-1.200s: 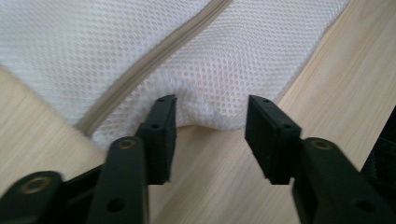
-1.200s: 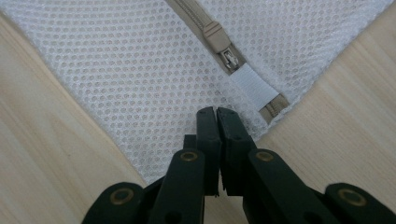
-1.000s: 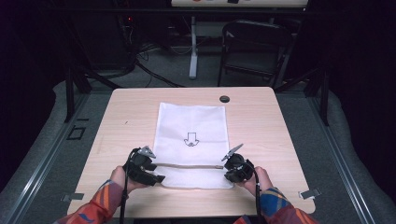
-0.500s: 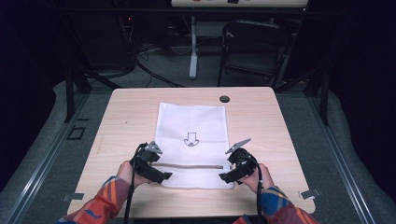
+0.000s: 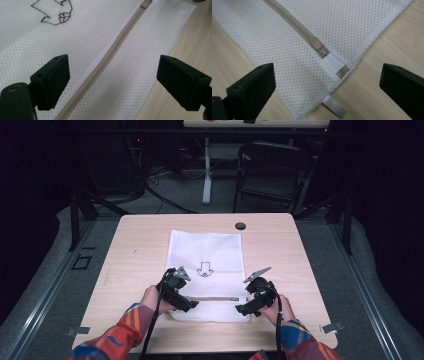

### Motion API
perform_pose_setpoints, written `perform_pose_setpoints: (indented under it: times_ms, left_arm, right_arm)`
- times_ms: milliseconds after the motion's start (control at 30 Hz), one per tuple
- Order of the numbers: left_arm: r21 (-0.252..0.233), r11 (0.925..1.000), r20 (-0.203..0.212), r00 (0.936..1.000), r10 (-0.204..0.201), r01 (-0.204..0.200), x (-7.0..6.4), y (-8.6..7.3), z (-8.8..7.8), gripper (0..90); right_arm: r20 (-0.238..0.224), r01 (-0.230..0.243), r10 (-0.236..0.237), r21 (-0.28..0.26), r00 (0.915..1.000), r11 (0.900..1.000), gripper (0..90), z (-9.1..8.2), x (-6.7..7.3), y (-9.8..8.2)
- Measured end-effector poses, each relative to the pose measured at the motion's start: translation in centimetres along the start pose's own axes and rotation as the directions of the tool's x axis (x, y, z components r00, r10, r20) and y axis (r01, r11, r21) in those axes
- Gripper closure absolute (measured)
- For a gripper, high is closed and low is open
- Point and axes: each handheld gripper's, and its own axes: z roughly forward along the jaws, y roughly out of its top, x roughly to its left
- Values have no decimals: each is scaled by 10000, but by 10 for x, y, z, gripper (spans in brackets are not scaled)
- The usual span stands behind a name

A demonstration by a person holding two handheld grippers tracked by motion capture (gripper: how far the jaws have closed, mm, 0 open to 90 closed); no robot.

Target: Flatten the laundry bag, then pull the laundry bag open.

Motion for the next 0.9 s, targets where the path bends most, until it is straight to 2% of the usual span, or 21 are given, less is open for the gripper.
perform_pose_setpoints:
  times_ms: [133, 167, 267, 300, 367, 567, 667, 800, 833, 900]
  left_arm:
    - [20, 9997, 55, 9997, 231, -232, -3, 7, 5, 111]
    - [36, 9997, 82, 9997, 245, -246, -4, 8, 6, 111]
    - [22, 9996, 106, 9995, 286, -286, -4, 11, 8, 111]
    - [-1, 9996, 104, 9995, 293, -293, -4, 12, 9, 111]
    - [-38, 9997, 91, 9996, 249, -249, -4, 14, 10, 111]
    - [-360, 9990, 176, 9995, 268, -262, -5, 21, 16, 121]
    - [-425, 9981, 219, 9987, 454, -444, -7, 26, 19, 128]
    - [-477, 9969, 201, 9978, 638, -628, -10, 33, 26, 140]
    - [-481, 9966, 198, 9975, 675, -664, -10, 35, 28, 146]
    - [-505, 9965, 271, 9973, 677, -662, -12, 38, 32, 152]
  right_arm:
    - [54, 64, -64, -32, 10000, 10000, 0, -1, 0, 0]
    - [24, -68, 69, -163, 10000, 9998, 0, 0, 0, -1]
    - [12, -102, 102, -152, 9999, 9998, 0, -1, -1, -1]
    - [42, 18, -17, -79, 10000, 10000, 0, -2, -2, -1]
    - [19, -115, 115, -243, 9999, 9996, 0, -2, -2, -2]
    - [18, -149, 149, -133, 9999, 9998, 0, -4, -2, -2]
    - [-47, -283, 282, -304, 9996, 9991, 0, -4, -1, -3]
    - [104, -124, 126, -148, 9999, 9998, 0, -5, -2, -4]
    - [62, -170, 171, -243, 9998, 9996, 2, -4, -2, -4]
    - [333, -169, 179, -318, 9993, 9994, 84, -5, -3, -4]
